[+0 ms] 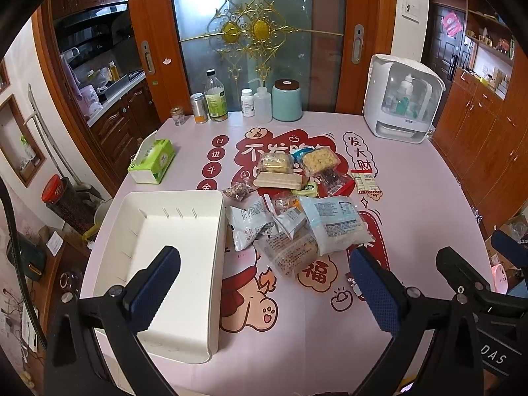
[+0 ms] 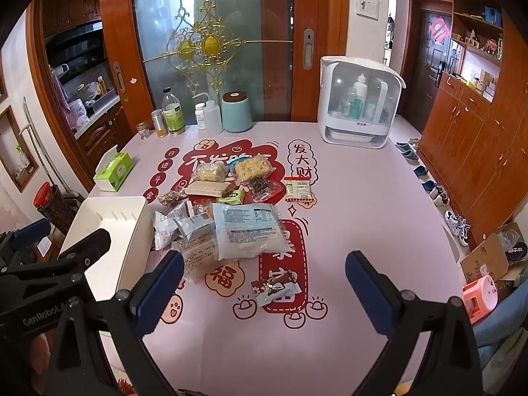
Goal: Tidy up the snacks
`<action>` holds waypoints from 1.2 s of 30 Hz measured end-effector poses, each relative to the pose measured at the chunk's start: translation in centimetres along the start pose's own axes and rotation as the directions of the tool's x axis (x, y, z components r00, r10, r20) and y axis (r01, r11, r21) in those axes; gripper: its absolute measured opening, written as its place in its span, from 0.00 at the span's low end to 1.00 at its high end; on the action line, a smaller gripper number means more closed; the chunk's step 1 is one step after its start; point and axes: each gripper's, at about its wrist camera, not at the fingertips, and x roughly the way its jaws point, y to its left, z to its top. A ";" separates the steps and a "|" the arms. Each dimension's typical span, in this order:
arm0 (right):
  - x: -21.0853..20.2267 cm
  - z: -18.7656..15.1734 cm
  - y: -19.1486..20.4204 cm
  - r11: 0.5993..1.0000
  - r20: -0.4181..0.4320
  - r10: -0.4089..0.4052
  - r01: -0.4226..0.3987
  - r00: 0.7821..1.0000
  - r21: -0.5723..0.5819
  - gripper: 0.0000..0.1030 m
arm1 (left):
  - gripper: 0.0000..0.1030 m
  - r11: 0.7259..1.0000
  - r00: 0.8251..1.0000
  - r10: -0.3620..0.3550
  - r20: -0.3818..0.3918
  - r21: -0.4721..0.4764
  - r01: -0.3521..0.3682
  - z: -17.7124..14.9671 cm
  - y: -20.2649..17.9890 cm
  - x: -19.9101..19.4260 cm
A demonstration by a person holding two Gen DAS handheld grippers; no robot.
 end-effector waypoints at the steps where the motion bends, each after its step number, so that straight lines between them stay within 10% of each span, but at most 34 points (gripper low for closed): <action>1: 0.0 0.1 0.0 1.000 -0.001 0.001 -0.001 1.000 0.000 0.96 | 0.99 1.000 1.000 0.001 -0.002 0.000 -0.001 -0.1 0.0 0.0; 36: 0.5 -0.9 -0.3 1.000 -0.029 0.006 -0.006 1.000 0.018 0.96 | 0.99 1.000 0.998 -0.005 -0.056 0.012 0.006 -0.1 -0.5 0.8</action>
